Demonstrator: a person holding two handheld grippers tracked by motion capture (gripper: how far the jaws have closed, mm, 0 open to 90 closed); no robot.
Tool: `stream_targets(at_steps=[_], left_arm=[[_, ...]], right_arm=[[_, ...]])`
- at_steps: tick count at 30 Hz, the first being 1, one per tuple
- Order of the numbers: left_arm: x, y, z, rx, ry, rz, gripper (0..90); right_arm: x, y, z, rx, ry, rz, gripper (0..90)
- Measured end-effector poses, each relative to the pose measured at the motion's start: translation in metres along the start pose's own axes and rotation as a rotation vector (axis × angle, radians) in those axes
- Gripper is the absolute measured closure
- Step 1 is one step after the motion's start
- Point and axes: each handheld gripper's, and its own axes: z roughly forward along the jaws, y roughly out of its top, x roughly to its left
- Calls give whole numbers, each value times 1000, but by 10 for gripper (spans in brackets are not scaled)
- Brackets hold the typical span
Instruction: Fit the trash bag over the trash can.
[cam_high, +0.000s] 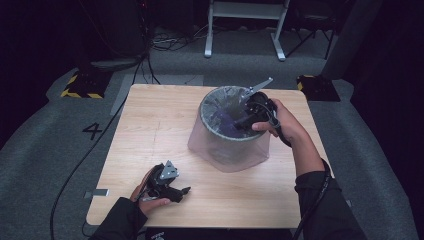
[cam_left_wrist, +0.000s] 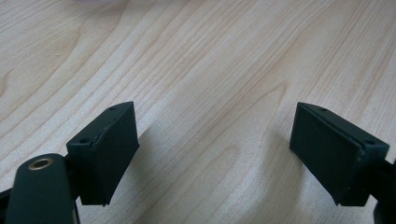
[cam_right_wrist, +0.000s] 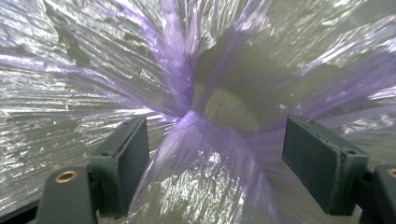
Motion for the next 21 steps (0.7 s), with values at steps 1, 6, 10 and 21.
stream_targets(at_steps=[1,6,10,21], left_arm=[[0,0,0,0,0,0,148],[0,0,0,0,0,1,148],[0,0,0,0,0,1,148],[0,0,0,0,0,0,148]], right_arm=[[0,0,0,-8,-4,-1,222],[1,-4,-3,-61,-13,-11,217],[3,-7,-2,-91,-33,-22,214],[4,-11,-4,-184,-56,-9,210]])
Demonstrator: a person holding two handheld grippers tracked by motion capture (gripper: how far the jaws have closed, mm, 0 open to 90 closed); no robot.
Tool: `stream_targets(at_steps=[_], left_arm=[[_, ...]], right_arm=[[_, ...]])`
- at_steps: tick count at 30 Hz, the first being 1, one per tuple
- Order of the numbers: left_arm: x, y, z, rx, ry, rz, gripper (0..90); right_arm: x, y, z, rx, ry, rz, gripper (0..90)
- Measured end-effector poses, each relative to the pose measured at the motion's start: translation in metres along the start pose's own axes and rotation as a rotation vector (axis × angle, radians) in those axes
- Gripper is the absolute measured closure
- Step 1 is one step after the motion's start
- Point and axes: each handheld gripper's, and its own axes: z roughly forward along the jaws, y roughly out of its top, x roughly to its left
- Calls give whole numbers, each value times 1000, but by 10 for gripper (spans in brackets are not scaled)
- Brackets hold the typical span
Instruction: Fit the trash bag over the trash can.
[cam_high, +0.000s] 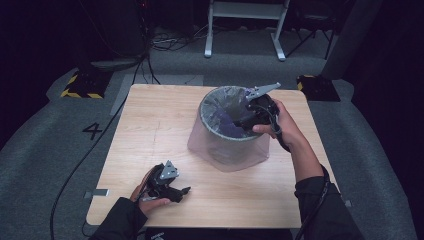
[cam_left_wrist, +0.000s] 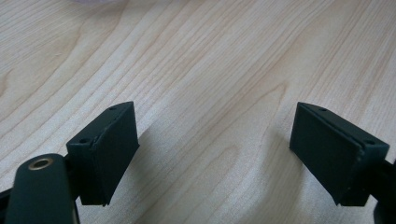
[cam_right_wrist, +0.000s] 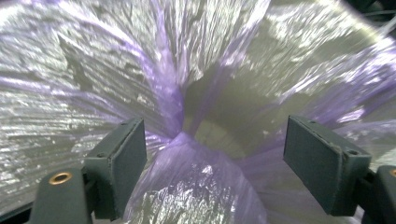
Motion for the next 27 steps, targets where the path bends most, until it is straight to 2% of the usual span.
stream_targets(at_steps=[13,27], left_arm=[[0,0,0,0,0,0,148],[0,0,0,0,0,0,148]], right_arm=[[3,-4,-7,-64,11,-13,206],[6,-11,-24,-134,-14,-36,201]])
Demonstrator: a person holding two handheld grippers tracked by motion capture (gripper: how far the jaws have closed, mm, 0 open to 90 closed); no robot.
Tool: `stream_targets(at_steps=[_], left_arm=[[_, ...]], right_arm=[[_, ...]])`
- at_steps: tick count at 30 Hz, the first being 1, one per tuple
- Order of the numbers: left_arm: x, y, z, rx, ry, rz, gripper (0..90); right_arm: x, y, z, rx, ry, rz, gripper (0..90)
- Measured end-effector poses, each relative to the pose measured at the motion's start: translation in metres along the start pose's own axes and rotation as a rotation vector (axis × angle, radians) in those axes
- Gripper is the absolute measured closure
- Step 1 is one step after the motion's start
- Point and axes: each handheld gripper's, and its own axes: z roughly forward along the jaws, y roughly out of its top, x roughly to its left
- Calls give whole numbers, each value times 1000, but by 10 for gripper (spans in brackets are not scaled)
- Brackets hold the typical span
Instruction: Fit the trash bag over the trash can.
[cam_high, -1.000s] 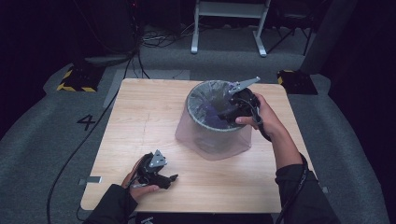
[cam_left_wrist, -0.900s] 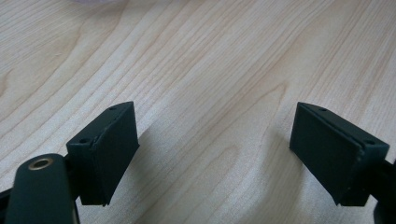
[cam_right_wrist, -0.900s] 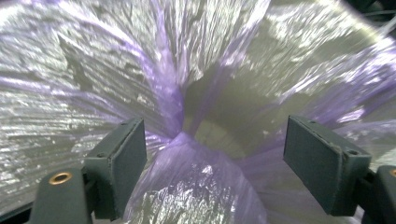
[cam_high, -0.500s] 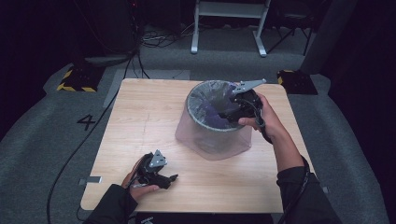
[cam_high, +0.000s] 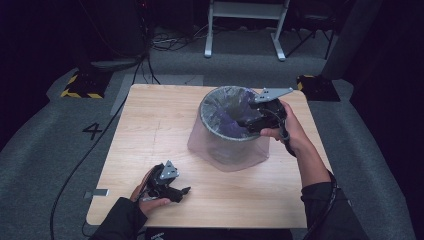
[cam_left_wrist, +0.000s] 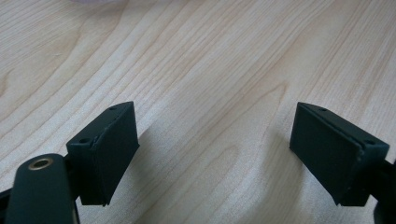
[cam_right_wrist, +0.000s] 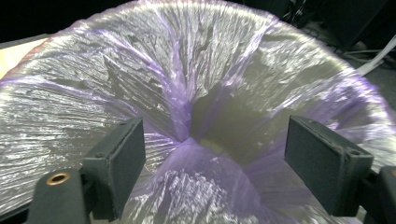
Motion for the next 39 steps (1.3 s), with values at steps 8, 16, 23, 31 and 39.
stream_targets(at_steps=[8,16,23,31,39], left_arm=[[0,0,0,0,0,0,148],[0,0,0,0,0,0,148],[0,0,0,0,0,0,148],[0,0,0,0,0,0,149],[0,0,0,0,0,0,148]], right_arm=[[0,-1,-20,-46,-6,-11,199],[-1,-7,-36,-65,-11,-10,191],[2,-12,-46,-71,-14,-25,178],[11,-18,-54,-86,-7,-56,175],[18,-31,-58,-80,-15,-82,172]])
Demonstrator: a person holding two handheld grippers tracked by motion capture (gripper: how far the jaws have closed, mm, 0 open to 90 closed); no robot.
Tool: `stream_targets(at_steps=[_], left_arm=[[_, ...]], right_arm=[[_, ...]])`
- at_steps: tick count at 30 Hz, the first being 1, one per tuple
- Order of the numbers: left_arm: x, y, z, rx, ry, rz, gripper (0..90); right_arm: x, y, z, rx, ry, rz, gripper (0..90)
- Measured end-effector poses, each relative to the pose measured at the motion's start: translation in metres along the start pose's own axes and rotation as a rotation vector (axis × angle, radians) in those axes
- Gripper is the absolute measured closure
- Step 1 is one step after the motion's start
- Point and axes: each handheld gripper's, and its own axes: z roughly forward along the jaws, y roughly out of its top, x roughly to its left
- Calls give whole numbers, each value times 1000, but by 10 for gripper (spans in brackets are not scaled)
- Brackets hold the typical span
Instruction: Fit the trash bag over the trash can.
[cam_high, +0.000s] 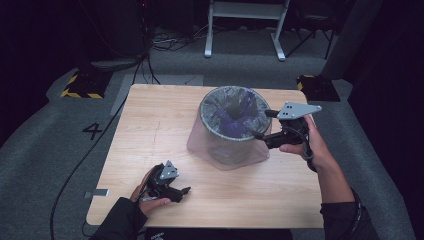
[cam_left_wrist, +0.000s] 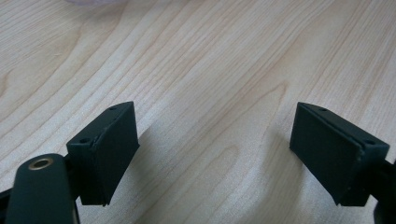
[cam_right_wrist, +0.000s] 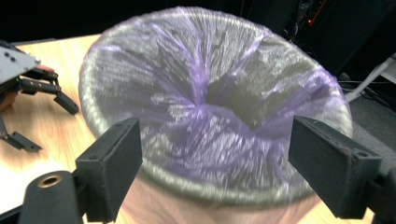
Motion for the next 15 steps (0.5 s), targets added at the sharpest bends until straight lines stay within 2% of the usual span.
stream_targets(at_steps=[15], left_arm=[[0,0,0,0,0,0,148]], right_arm=[[13,-23,-13,3,-33,-26,172]])
